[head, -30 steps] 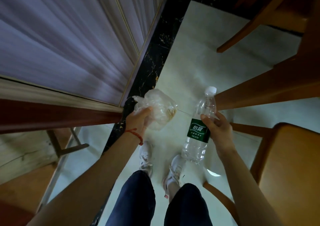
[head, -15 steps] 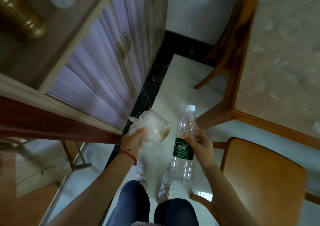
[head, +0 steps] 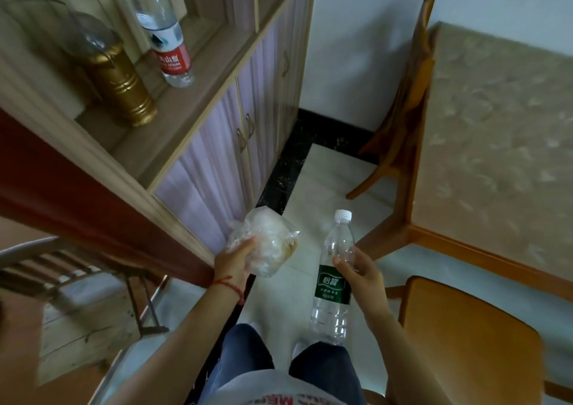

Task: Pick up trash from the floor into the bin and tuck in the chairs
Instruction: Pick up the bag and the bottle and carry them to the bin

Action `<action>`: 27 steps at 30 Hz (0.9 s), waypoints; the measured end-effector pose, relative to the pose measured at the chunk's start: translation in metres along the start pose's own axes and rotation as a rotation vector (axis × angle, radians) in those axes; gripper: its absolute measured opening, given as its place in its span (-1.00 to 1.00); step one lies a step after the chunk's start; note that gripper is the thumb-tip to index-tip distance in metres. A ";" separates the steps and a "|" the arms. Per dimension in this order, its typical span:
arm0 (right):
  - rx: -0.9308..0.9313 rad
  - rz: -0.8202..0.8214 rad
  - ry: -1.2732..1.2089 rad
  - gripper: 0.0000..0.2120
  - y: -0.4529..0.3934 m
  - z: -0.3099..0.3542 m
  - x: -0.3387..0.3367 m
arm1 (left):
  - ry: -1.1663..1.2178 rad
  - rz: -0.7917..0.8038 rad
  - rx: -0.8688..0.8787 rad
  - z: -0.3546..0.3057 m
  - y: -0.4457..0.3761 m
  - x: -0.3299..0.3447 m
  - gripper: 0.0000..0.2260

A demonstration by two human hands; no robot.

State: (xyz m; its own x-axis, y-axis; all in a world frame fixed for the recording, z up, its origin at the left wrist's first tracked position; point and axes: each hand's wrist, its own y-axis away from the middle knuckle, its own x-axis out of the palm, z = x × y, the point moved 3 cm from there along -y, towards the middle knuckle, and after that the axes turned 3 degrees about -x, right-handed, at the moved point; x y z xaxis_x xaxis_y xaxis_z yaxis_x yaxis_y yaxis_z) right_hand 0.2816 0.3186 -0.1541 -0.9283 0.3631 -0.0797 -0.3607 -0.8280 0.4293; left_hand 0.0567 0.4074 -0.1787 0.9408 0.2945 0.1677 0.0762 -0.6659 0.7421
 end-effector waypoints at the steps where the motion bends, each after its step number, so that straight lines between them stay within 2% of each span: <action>1: -0.007 0.006 -0.001 -0.62 0.001 0.002 0.001 | 0.020 -0.002 0.012 -0.001 0.003 -0.001 -0.90; 4: -0.028 0.061 -0.005 -0.63 0.004 0.009 0.001 | 0.062 -0.011 0.024 0.001 0.015 -0.005 -0.85; 7: -0.043 0.132 0.006 -0.64 0.005 0.014 -0.002 | 0.127 -0.056 0.058 0.010 0.030 -0.009 -0.95; 11: -0.060 0.222 0.060 -0.57 0.004 0.019 -0.007 | 0.241 -0.121 0.116 0.026 0.058 -0.022 -0.91; 14: -0.048 0.267 0.095 -0.48 0.002 0.016 -0.006 | 0.331 -0.108 0.147 0.042 0.078 -0.036 -0.52; 15: -0.042 0.289 0.110 -0.46 0.003 0.015 -0.003 | 0.358 -0.105 0.155 0.046 0.085 -0.041 -0.47; 17: -0.042 0.349 0.134 -0.46 0.005 0.012 0.006 | 0.390 -0.138 0.179 0.054 0.097 -0.053 -0.54; 21: -0.056 0.460 0.228 -0.48 0.016 0.005 0.032 | 0.467 -0.366 0.163 0.069 0.119 -0.084 -0.96; 25: -0.055 0.550 0.320 -0.53 0.034 -0.004 0.065 | 0.653 -0.427 0.165 0.078 0.141 -0.118 -0.90; 27: -0.053 0.585 0.342 -0.68 0.050 -0.004 0.085 | 0.682 -0.469 0.169 0.084 0.152 -0.140 -0.87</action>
State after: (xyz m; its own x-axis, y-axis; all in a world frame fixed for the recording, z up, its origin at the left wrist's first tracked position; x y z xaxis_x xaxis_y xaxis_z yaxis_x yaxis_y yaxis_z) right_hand 0.1840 0.3068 -0.1432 -0.9449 -0.2997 -0.1316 0.2140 -0.8699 0.4443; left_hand -0.0357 0.2073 -0.1434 0.3981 0.8791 0.2620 0.5087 -0.4492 0.7345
